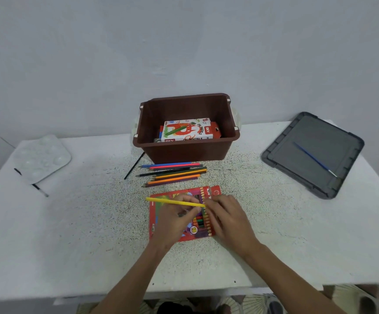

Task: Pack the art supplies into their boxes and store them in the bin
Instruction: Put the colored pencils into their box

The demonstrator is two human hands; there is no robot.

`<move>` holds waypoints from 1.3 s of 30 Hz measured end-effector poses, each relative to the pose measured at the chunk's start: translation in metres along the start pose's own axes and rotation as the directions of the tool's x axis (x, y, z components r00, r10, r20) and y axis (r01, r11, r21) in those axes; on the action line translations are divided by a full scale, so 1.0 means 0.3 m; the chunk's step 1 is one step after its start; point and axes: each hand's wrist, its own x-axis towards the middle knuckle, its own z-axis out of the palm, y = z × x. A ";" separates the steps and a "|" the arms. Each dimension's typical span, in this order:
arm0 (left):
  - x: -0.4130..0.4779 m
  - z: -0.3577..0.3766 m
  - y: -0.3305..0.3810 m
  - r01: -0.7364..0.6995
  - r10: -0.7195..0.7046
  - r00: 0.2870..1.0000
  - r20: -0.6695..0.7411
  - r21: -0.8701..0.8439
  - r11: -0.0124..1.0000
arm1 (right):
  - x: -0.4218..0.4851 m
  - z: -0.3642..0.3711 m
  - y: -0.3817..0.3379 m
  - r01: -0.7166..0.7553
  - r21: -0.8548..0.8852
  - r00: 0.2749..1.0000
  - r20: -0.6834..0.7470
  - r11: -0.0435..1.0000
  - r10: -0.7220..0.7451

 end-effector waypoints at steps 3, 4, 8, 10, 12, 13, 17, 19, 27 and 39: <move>-0.002 -0.003 0.008 0.001 -0.001 1.000 -0.010 -0.017 1.000 | 0.018 0.007 -0.012 0.014 0.019 0.999 0.036 1.000 -0.014; -0.002 -0.003 0.009 -0.006 0.006 1.000 -0.019 -0.027 1.000 | 0.021 0.006 -0.012 0.013 0.018 0.999 0.047 1.000 -0.013; -0.023 -0.008 0.005 -0.032 0.032 0.999 0.012 0.014 0.999 | 0.018 -0.009 -0.002 0.027 -0.005 0.997 0.074 1.000 -0.027; -0.032 -0.039 -0.017 -0.070 0.063 0.997 0.044 0.179 0.981 | 0.008 -0.023 0.024 0.017 -0.049 0.996 0.091 0.999 -0.013; -0.043 -0.106 -0.076 -0.157 0.161 0.987 0.029 0.448 0.880 | -0.007 -0.052 0.075 -0.024 -0.097 0.995 0.094 0.995 0.033; -0.053 -0.145 -0.117 -0.179 0.202 0.979 0.025 0.578 0.796 | -0.016 -0.072 0.106 -0.045 -0.128 0.994 0.094 0.991 0.058; -0.126 -0.212 -0.213 -0.069 0.139 0.989 -0.040 0.718 0.693 | -0.045 -0.174 0.231 -0.112 -0.267 0.988 0.076 0.957 0.137; -0.142 -0.196 -0.222 -0.087 0.137 0.991 -0.008 0.738 0.670 | -0.052 -0.225 0.276 -0.146 -0.309 0.982 0.073 0.940 0.177; -0.149 -0.168 -0.214 -0.121 0.117 0.991 0.064 0.801 0.586 | -0.064 -0.316 0.344 -0.145 -0.379 0.980 0.076 0.914 0.186; -0.143 -0.166 -0.214 -0.125 0.106 0.991 0.077 0.798 0.589 | -0.035 -0.136 0.181 -0.025 -0.141 0.976 0.210 0.990 0.054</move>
